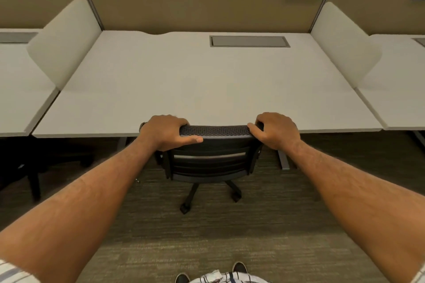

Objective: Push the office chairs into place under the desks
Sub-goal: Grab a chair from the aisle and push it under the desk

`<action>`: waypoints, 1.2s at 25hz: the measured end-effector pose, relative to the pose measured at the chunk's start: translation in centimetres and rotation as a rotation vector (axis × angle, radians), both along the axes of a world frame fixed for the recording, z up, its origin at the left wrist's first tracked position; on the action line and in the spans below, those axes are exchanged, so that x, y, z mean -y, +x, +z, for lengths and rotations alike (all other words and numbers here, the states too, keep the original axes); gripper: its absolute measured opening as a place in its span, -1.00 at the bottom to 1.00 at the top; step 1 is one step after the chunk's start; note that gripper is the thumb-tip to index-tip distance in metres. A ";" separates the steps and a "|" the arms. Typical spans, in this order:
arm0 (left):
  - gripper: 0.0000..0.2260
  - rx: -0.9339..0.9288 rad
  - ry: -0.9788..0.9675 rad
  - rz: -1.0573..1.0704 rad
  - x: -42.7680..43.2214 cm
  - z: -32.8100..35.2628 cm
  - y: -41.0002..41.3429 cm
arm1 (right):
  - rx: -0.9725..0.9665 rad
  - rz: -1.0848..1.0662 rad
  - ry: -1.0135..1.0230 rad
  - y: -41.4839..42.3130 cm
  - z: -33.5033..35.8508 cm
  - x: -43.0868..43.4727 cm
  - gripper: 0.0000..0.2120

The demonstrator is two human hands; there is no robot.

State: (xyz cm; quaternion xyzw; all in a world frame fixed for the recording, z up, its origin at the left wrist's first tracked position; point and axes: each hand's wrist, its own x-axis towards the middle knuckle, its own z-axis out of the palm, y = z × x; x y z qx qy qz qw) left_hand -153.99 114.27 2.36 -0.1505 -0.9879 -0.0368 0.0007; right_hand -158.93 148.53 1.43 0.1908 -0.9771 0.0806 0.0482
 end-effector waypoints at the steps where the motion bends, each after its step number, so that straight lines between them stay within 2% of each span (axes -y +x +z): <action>1: -0.10 -0.004 -0.004 -0.005 -0.3 -0.1 -0.3 | -0.008 -0.003 -0.010 -0.1 -0.3 -0.4 -0.42; 11: -0.13 -0.003 -0.011 0.042 -0.8 -0.8 -0.3 | -0.011 -0.009 0.014 0.4 -0.4 -1.0 -0.39; 17: -0.02 -0.073 -0.051 0.066 -1.1 -0.2 1.1 | 0.056 -0.033 -0.041 1.2 0.2 -0.5 -0.37; 24: -0.13 -0.182 -0.056 0.103 0.7 -0.9 6.9 | -0.015 -0.147 -0.128 7.8 0.5 2.0 -0.29; 30: -0.19 -0.218 -0.128 0.112 5.0 -4.0 11.5 | 0.058 -0.240 -0.092 16.3 -1.6 5.6 -0.25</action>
